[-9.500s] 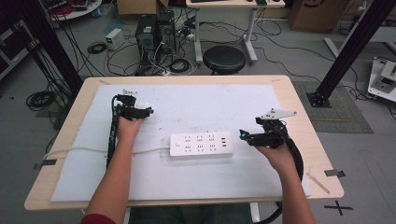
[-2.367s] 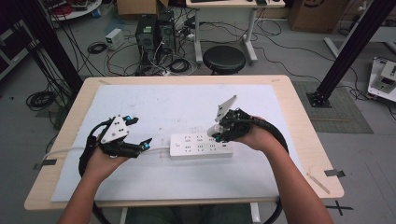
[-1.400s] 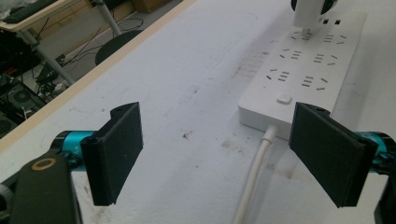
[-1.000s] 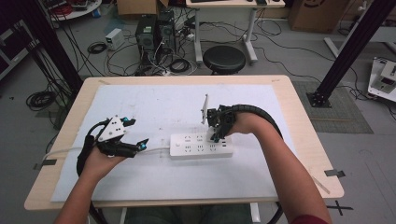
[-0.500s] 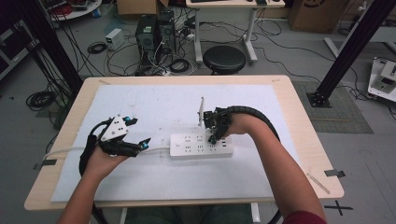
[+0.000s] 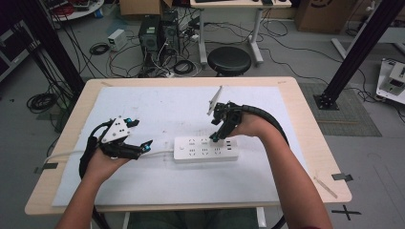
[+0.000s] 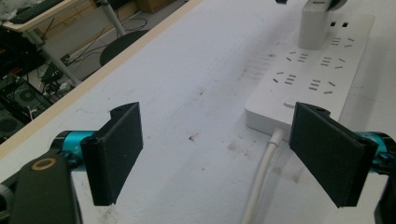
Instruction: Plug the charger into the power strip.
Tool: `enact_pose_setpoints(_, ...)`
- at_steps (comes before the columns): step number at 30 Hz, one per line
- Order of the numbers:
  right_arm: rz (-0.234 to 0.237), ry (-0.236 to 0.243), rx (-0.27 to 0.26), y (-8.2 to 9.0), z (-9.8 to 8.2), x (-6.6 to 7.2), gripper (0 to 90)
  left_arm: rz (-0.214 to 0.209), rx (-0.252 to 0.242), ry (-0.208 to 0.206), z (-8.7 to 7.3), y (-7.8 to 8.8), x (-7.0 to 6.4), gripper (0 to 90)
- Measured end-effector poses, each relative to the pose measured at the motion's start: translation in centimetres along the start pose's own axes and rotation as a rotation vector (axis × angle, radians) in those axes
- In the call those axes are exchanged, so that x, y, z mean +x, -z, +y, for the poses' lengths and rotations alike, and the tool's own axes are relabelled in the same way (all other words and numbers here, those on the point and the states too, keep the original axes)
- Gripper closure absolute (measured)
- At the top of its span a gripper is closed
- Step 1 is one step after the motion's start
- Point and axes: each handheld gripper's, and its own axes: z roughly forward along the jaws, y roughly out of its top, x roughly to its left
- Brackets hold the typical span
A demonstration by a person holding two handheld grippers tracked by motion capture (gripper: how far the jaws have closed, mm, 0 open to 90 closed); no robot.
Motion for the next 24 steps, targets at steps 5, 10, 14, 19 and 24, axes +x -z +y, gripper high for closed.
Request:
enact_pose_setpoints(5, -0.028, -0.138, -0.201, 1.8, -2.2, 0.5, 23.3, -0.002, -0.015, 0.008, 0.3, 0.3, 0.3, 17.5)
enact_pose_setpoints(10, -0.07, -0.26, -0.333, 2.9, -4.8, 1.4, 20.4, -0.001, -0.032, 0.024, 0.5, 0.4, 0.4, 17.6)
enact_pose_setpoints(14, -0.118, -0.32, -0.423, 3.5, -6.7, 2.2, 19.2, 0.0, -0.04, 0.025, 0.6, 0.4, 0.4, 17.6)
enact_pose_setpoints(19, -0.156, -0.388, -0.533, 4.2, -8.9, 3.1, 17.4, -0.01, -0.064, 0.038, 0.5, 0.6, 0.6, 17.6)
enact_pose_setpoints(24, -0.195, -0.41, -0.571, 4.3, -10.7, 4.0, 17.4, -0.013, -0.055, 0.046, 0.2, 0.5, 1.1, 17.6)
